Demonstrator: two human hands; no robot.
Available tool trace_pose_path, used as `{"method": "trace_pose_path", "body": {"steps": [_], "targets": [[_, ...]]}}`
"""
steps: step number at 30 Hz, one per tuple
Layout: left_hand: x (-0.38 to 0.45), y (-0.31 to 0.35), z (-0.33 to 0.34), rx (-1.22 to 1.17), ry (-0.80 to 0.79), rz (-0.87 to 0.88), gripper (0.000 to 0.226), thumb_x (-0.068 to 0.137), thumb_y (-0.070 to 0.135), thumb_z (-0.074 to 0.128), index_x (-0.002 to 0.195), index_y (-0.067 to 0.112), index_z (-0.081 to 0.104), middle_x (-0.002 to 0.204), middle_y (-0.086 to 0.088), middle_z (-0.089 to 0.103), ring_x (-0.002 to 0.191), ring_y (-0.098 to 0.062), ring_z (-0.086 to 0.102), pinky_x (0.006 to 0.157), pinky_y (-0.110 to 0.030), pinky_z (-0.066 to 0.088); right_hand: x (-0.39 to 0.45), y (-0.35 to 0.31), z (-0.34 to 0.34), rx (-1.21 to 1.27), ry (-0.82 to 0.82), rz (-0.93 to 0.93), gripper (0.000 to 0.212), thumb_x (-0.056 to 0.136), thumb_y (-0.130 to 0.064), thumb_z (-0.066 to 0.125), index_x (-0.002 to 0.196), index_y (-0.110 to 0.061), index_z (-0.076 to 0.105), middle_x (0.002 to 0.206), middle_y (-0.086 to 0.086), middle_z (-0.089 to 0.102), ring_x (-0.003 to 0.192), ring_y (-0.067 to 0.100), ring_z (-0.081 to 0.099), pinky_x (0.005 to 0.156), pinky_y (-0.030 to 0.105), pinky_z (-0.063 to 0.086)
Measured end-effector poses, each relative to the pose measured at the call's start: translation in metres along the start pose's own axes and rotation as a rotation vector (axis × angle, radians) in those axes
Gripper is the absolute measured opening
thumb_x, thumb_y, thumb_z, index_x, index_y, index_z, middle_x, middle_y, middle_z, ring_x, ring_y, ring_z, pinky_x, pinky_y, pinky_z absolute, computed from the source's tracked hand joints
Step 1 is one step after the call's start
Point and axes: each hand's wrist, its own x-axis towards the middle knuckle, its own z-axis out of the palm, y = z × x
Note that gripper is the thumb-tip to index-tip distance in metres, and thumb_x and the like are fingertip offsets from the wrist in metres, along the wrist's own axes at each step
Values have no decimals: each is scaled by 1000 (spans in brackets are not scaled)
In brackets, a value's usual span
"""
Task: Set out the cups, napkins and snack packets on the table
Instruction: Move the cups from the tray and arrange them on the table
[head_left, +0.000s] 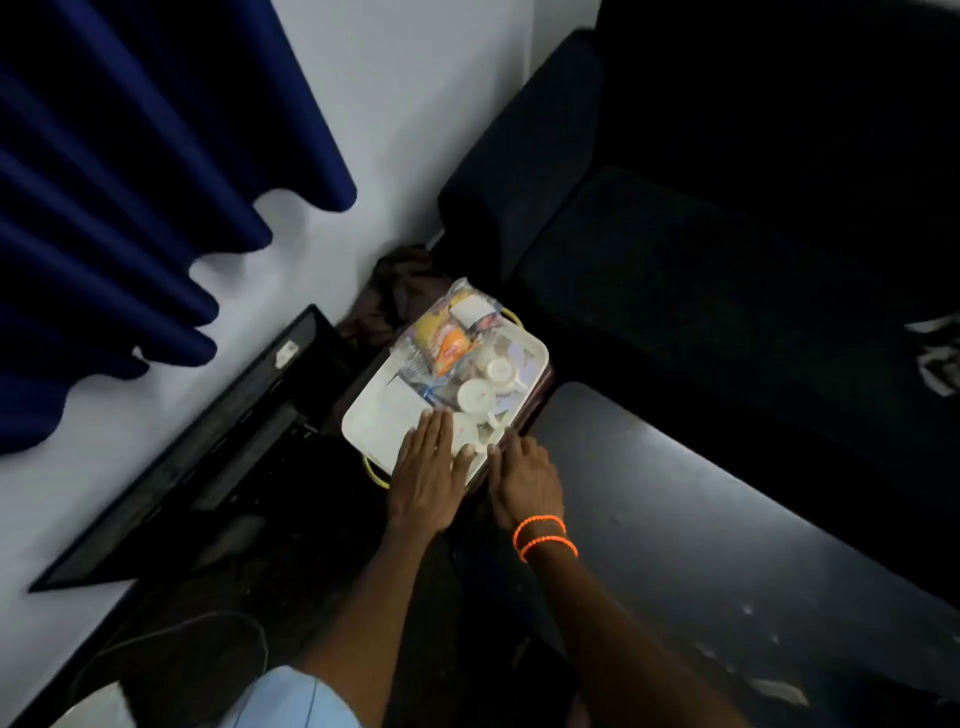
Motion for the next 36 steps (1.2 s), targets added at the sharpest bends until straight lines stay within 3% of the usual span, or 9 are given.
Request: {"method": "trace_pose_path", "body": {"steps": [8,10,12,15,22,27,29,31,36], "targets": [[18,-74,34,-240,-175,-238,56,103,56,40,145,22,54,138,-11,59,128,-30,55,103,-43,47,7,-24,96,527,-227,369,32,100,-31,51,118,-11,67,116,19,71,110,38,64,91,35,51],[31,-79,34,-381,-182,-304,50,100,54,49,134,20,65,129,-12,67,121,-31,61,103,-43,50,16,-26,106,658,-249,482,32,98,-31,51,105,-11,74,106,19,75,100,39,70,93,38,55],[41,-79,33,-482,-201,-386,44,97,50,57,123,18,71,124,-11,72,119,-31,63,103,-42,50,24,-25,111,762,-248,584,35,96,-32,52,94,-7,76,90,17,77,79,35,75,77,39,62],[47,-79,31,-616,-169,-555,40,86,55,69,101,19,72,107,-10,75,105,-30,69,93,-46,58,30,-21,113,915,-226,724,32,92,-30,56,82,-7,75,75,14,76,55,24,74,56,29,63],[15,-67,24,-943,-81,-745,38,71,30,91,88,12,63,100,-13,76,91,-26,75,73,-46,66,16,-7,98,1115,-150,828,33,89,-38,63,70,-12,73,77,14,77,66,29,76,67,44,65],[-2,-24,32,-1142,-267,-620,61,67,9,94,119,18,62,112,-7,75,95,-15,77,77,-34,64,-10,35,81,1068,-6,754,12,87,-23,67,80,-16,72,80,11,76,80,31,75,77,48,63],[-7,6,45,-1086,-368,-548,73,64,4,94,128,14,62,115,-7,75,101,-19,76,90,-38,62,-23,65,73,1071,103,786,2,84,-15,69,83,-15,67,84,8,74,80,28,73,78,50,62],[-16,42,65,-978,-450,-451,70,61,0,94,125,8,67,115,-9,77,109,-27,74,100,-44,58,-38,104,63,1110,173,814,12,83,-6,69,88,-15,62,91,12,73,84,31,71,84,52,60],[-46,139,137,-723,-546,-186,67,48,10,99,109,19,72,106,-3,77,102,-23,74,90,-38,61,-87,216,47,1169,326,897,24,82,12,64,100,-4,68,99,22,74,88,26,68,87,42,57]]}}
